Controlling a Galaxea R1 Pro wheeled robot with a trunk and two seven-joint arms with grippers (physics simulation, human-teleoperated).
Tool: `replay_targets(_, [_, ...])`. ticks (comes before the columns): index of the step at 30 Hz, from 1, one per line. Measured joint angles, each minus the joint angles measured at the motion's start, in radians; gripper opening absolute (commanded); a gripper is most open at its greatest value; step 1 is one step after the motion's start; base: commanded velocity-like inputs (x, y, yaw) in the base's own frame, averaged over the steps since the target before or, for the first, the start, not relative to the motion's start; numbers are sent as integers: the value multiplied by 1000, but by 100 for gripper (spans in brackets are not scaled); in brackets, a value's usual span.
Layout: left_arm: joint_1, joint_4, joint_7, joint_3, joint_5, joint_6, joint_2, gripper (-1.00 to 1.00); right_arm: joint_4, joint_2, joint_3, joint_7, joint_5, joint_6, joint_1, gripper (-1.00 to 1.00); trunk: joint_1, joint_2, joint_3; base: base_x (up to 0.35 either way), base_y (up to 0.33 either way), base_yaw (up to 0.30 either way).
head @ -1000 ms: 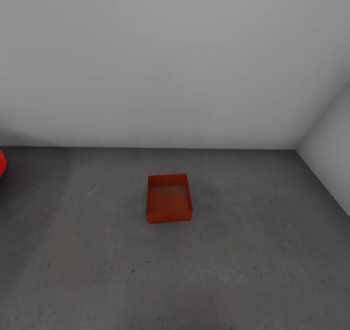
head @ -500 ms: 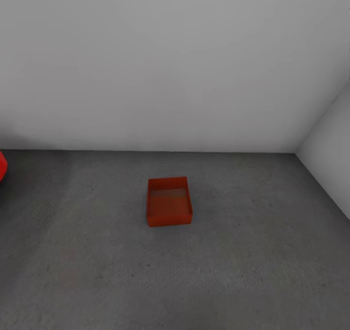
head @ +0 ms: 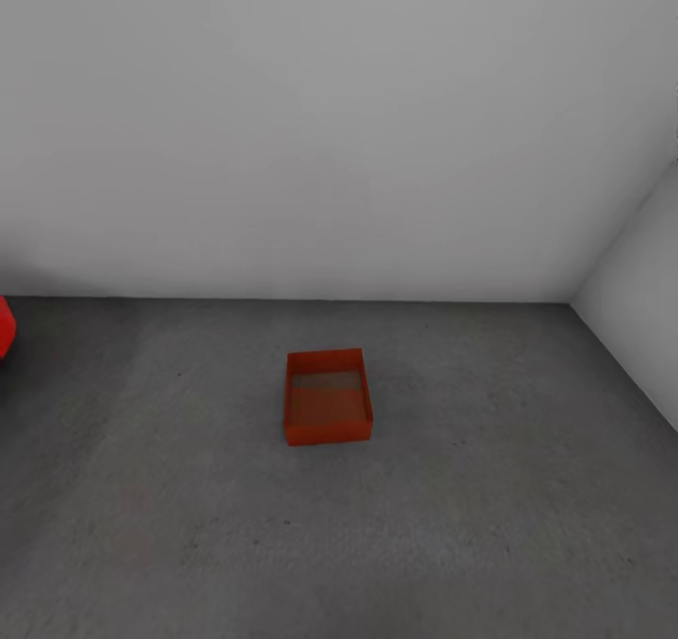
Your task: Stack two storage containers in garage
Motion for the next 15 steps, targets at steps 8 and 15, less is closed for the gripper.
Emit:
replay_targets(8, [0, 0, 0, 0, 0, 0, 0, 100, 0, 0, 0, 1, -20, 3, 0, 100, 0, 0, 13, 0, 0, 0])
replay_targets(15, [0, 0, 0, 0, 0, 0, 0, 100, 0, 0, 0, 2, -28, -3, 0, 100, 0, 0, 24, 0, 0, 0])
